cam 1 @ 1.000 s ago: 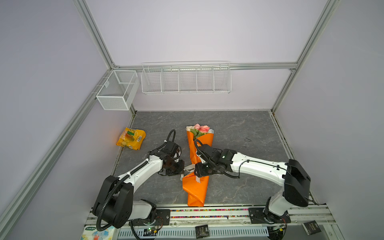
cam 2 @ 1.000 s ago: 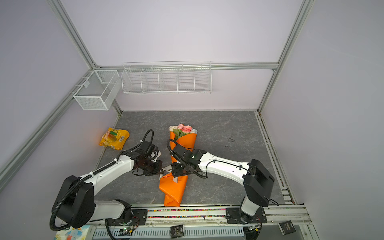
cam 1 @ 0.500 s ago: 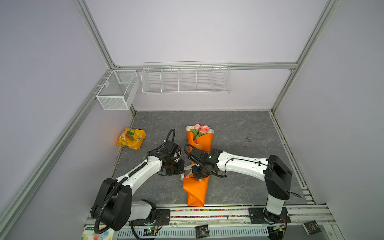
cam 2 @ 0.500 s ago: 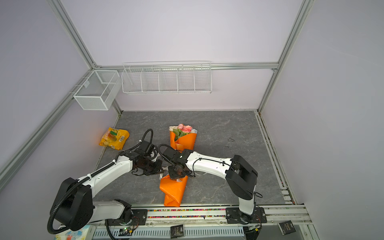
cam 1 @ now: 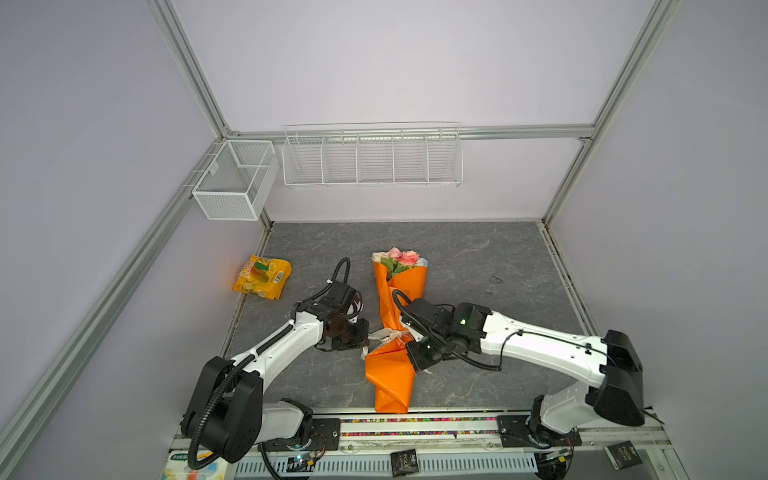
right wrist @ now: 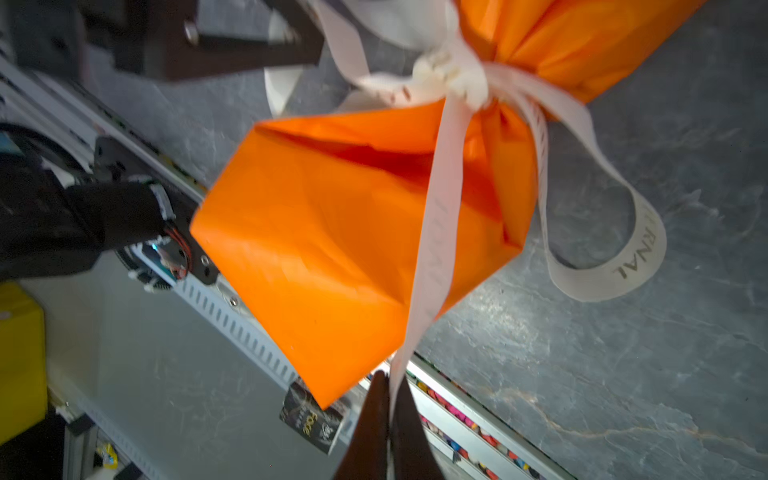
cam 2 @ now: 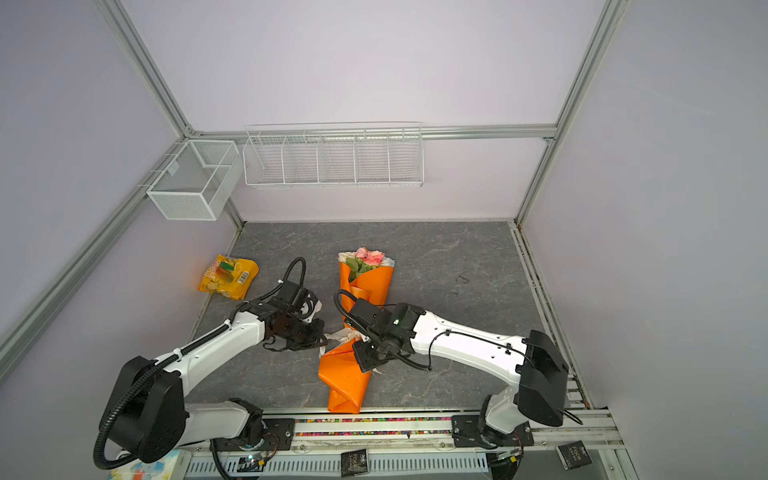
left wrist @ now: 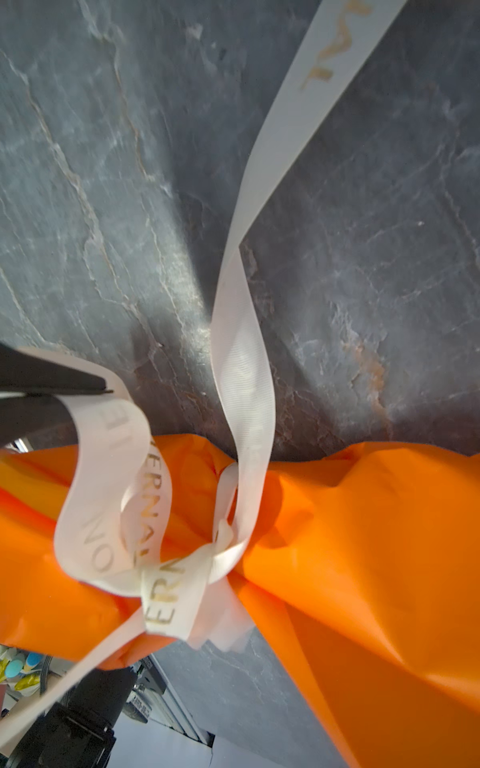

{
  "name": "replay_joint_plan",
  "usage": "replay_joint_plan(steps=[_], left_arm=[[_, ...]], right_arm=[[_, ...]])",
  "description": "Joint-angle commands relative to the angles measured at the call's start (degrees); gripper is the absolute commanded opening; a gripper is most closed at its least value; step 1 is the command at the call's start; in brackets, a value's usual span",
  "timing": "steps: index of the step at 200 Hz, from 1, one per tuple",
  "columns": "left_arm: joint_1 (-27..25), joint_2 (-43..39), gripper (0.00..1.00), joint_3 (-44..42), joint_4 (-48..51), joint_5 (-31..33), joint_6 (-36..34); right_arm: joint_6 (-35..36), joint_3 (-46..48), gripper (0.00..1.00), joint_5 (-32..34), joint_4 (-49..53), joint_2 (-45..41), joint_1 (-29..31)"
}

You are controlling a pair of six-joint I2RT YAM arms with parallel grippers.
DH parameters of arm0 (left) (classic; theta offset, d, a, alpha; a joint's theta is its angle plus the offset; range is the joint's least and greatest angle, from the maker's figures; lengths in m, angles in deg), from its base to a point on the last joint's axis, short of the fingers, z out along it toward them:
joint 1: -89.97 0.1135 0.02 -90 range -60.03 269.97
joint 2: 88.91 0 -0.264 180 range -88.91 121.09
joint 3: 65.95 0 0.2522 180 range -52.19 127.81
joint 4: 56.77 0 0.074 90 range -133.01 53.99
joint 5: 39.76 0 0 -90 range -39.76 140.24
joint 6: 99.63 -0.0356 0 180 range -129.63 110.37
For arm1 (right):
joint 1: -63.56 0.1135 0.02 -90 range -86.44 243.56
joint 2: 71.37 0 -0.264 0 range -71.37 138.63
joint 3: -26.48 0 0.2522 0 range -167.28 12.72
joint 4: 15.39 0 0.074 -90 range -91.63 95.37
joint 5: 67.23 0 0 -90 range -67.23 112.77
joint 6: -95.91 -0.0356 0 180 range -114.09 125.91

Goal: Tie the bouquet of fake flowers

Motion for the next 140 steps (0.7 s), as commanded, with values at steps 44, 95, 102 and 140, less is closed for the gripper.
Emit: replay_joint_plan(steps=[44, 95, 102, 140], left_arm=[[0.33, -0.47, 0.00, 0.21, -0.23, -0.10, -0.64], [0.30, -0.97, 0.00, -0.06, -0.77, -0.28, -0.62], [0.35, -0.76, 0.00, 0.10, -0.77, -0.71, -0.89], [0.31, -0.14, 0.00, 0.67, -0.19, -0.31, -1.57]], right_arm=[[5.93, 7.37, 0.37, -2.43, -0.18, -2.47, 1.71], [10.98, 9.82, 0.44, 1.45, -5.93, -11.39, -11.51], [12.33, 10.45, 0.42, -0.21, -8.64, -11.17, -13.45], [15.26, 4.26, 0.34, -3.63, -10.32, 1.00, -19.69]])
